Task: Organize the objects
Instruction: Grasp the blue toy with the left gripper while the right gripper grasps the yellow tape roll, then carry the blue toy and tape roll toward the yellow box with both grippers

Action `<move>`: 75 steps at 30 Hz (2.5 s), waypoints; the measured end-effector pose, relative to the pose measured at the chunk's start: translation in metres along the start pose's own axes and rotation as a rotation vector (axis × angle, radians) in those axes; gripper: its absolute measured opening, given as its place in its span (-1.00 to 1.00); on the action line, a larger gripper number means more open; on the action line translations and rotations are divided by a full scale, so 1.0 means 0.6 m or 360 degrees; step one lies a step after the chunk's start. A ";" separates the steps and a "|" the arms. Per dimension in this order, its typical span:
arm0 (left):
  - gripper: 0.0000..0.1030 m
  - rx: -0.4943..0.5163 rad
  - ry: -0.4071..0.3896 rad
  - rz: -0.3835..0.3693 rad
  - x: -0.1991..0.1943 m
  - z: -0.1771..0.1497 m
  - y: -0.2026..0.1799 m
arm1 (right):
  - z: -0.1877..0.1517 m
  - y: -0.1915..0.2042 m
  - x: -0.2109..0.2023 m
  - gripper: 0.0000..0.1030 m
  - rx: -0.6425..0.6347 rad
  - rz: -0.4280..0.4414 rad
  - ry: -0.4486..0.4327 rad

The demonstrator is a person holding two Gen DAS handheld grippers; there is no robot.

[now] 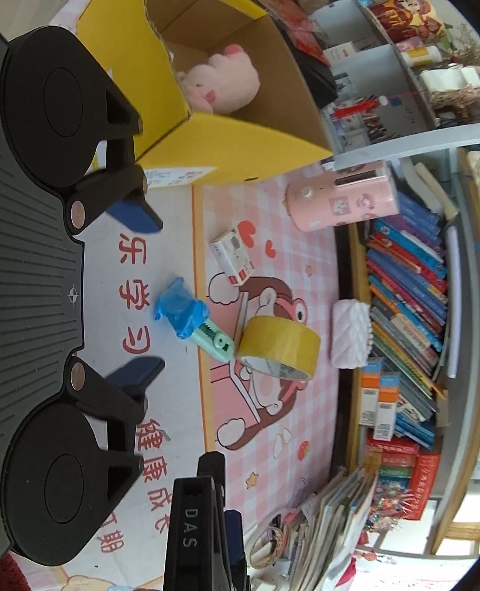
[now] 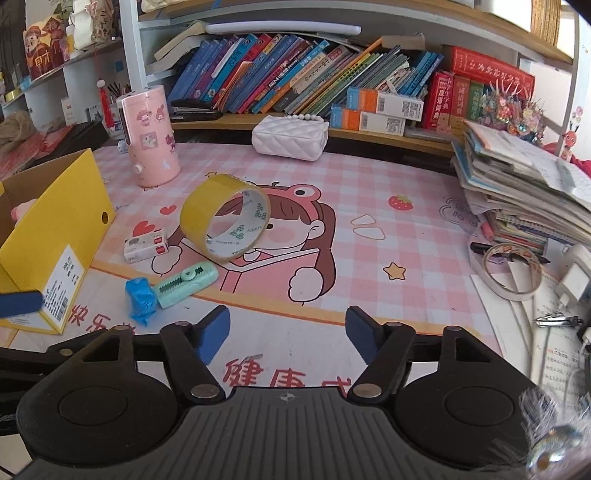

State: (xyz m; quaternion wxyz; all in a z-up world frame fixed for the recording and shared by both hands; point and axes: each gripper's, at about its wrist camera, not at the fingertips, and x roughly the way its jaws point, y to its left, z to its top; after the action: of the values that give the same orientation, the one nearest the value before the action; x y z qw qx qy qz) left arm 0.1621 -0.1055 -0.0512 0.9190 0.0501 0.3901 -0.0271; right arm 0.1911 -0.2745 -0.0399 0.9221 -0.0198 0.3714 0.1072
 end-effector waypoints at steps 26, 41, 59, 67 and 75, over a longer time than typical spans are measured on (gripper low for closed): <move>-0.46 -0.0022 0.0082 -0.0105 0.040 0.018 0.006 | 0.049 0.016 0.053 0.29 -0.0077 0.0186 -0.0048; -0.46 -0.0070 0.0037 -0.0107 0.002 0.006 0.016 | 0.120 0.098 0.186 0.20 -0.0219 0.0387 -0.0058; -0.47 -0.0138 -0.0069 -0.0163 -0.026 -0.005 0.027 | 0.104 0.056 0.088 -0.88 -0.0163 0.0321 -0.0131; -0.47 -0.0118 -0.0153 -0.0255 -0.058 -0.016 0.042 | 0.041 0.048 -0.023 -0.88 -0.0093 0.0182 -0.0063; -0.47 -0.0128 -0.0207 -0.0305 -0.103 -0.048 0.085 | -0.021 0.101 -0.090 -0.87 -0.0098 0.0145 -0.0015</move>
State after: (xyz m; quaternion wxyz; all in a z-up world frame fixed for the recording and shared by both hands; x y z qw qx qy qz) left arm 0.1030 -0.0512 -0.0229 0.9368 -0.0263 0.3334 -0.1022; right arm 0.1320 -0.2265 -0.0091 0.9169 -0.0308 0.3640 0.1604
